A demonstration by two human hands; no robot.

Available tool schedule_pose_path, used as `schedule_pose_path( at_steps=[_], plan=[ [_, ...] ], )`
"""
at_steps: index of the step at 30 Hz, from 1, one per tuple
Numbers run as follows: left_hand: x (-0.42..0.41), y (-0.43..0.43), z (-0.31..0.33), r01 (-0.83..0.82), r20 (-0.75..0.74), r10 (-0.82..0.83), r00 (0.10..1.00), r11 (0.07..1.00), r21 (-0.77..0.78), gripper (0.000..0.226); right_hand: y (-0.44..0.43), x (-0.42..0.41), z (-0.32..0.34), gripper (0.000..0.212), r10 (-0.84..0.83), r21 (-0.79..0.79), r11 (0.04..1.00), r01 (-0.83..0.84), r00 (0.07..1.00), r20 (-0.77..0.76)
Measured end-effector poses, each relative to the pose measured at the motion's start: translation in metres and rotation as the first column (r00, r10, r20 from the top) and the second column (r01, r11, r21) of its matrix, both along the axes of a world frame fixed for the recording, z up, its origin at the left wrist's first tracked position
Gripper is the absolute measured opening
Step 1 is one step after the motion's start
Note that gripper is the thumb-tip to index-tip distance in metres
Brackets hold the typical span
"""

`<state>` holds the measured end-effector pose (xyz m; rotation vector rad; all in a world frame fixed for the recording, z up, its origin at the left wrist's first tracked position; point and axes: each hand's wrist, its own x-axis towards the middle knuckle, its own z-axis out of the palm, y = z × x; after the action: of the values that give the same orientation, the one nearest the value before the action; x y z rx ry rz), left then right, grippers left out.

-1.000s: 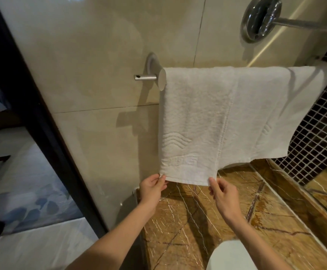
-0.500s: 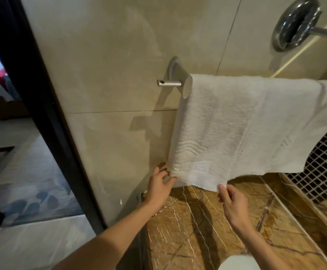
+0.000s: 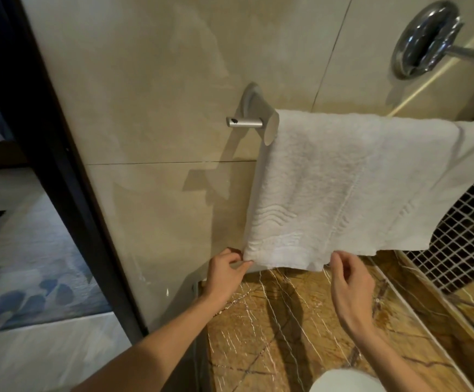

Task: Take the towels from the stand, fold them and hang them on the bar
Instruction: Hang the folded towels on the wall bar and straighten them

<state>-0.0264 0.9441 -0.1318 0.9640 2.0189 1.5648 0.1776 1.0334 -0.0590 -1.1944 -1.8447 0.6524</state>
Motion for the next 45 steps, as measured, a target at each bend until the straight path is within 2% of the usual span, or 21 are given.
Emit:
schedule_pose_path(
  at_steps=[5, 7, 9, 11, 17, 19, 27, 38, 41, 45],
  plan=[
    [0.003, -0.006, 0.001, -0.008, 0.128, 0.006, 0.992, 1.0, 0.017, 0.01, 0.005, -0.018, 0.079, 0.019, 0.012, 0.289, 0.957, -0.003, 0.999, -0.03],
    [0.005, -0.006, 0.005, -0.026, 0.166, 0.021, 0.986, 0.999, 0.029, 0.015, 0.005, -0.027, 0.114, 0.021, 0.054, 0.451, 0.891, -0.049, 0.999, 0.002],
    [0.005, -0.007, 0.008, -0.028, 0.183, 0.023, 0.983, 0.999, 0.028, 0.021, 0.005, -0.038, 0.146, 0.024, 0.113, 0.606, 0.785, -0.124, 0.992, 0.056],
    [0.006, -0.007, 0.01, -0.001, 0.184, -0.001, 0.983, 1.0, 0.014, 0.025, 0.006, -0.05, 0.175, 0.03, 0.165, 0.687, 0.692, -0.224, 0.975, 0.152],
    [0.006, -0.008, 0.008, 0.029, 0.164, -0.021, 0.986, 0.998, -0.047, 0.01, 0.016, -0.085, 0.221, 0.048, 0.214, 0.559, 0.667, -0.492, 0.846, 0.488],
    [0.004, -0.009, 0.008, 0.035, 0.157, -0.025, 0.987, 0.998, -0.06, 0.01, 0.019, -0.091, 0.223, 0.049, 0.193, 0.547, 0.65, -0.528, 0.81, 0.553],
    [-0.001, -0.007, 0.011, -0.019, 0.066, 0.025, 0.998, 0.995, -0.096, 0.018, 0.02, -0.094, 0.224, 0.045, 0.236, 0.519, 0.653, -0.552, 0.799, 0.553],
    [-0.001, -0.002, 0.008, -0.077, 0.024, 0.08, 0.997, 0.991, -0.112, 0.014, 0.02, -0.091, 0.227, 0.043, 0.267, 0.487, 0.651, -0.582, 0.777, 0.571],
    [-0.004, -0.003, 0.01, -0.031, -0.004, 0.03, 1.0, 0.99, -0.136, 0.023, 0.019, -0.091, 0.229, 0.043, 0.271, 0.476, 0.652, -0.591, 0.767, 0.581],
    [-0.011, -0.009, 0.017, 0.085, -0.029, -0.093, 0.995, 0.974, -0.208, 0.046, 0.017, -0.089, 0.232, 0.041, 0.217, 0.481, 0.651, -0.588, 0.751, 0.624]
  ],
)
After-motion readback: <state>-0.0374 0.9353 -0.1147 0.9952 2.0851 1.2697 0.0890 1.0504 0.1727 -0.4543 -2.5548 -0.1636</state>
